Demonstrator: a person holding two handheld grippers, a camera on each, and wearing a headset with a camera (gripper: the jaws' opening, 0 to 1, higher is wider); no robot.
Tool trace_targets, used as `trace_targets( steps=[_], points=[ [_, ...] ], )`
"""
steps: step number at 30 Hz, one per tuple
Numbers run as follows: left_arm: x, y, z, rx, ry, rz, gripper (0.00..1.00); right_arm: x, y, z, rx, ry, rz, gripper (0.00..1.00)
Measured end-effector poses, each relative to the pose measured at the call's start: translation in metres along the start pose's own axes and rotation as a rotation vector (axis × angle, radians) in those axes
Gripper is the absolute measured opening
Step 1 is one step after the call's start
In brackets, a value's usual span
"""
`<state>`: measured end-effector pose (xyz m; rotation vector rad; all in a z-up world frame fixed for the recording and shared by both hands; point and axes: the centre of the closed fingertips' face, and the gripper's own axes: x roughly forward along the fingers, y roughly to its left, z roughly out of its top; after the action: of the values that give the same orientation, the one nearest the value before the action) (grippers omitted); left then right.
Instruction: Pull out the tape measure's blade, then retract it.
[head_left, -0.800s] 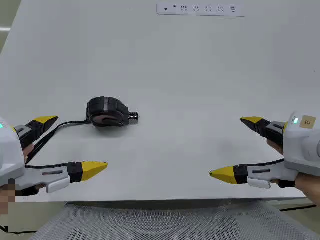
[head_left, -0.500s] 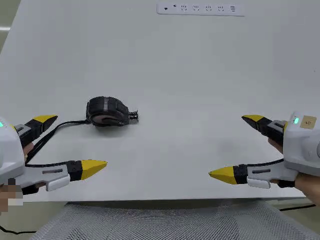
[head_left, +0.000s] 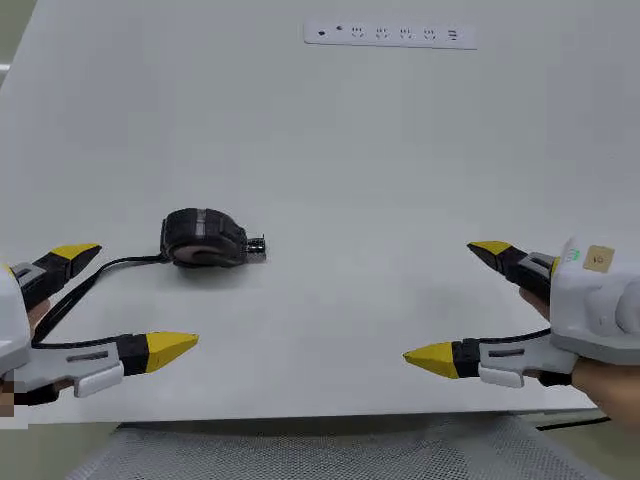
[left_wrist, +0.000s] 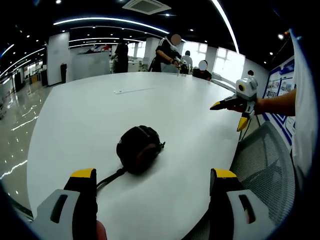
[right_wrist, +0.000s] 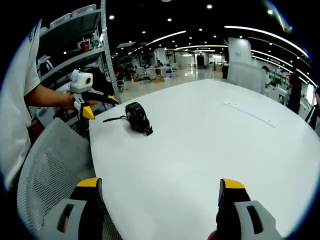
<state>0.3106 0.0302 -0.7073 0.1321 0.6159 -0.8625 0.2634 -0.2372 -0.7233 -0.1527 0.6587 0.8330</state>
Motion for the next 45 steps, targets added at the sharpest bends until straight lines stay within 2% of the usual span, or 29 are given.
trace_targets(
  steps=[21,31,36,45],
  points=[
    [0.001,0.006,-0.001,-0.013,0.004,0.004,0.91,0.009,-0.004,0.003,-0.015,0.009,0.016,0.96],
    [0.005,0.015,-0.005,-0.008,0.017,0.005,0.91,0.016,-0.007,-0.002,-0.014,0.019,0.027,0.95],
    [0.01,0.016,-0.002,0.009,0.021,-0.017,0.91,0.02,-0.011,0.0,-0.028,0.027,0.037,0.95],
    [0.024,0.02,0.007,0.068,0.035,-0.065,0.9,0.039,-0.012,0.006,-0.077,0.052,0.085,0.94]
  ],
)
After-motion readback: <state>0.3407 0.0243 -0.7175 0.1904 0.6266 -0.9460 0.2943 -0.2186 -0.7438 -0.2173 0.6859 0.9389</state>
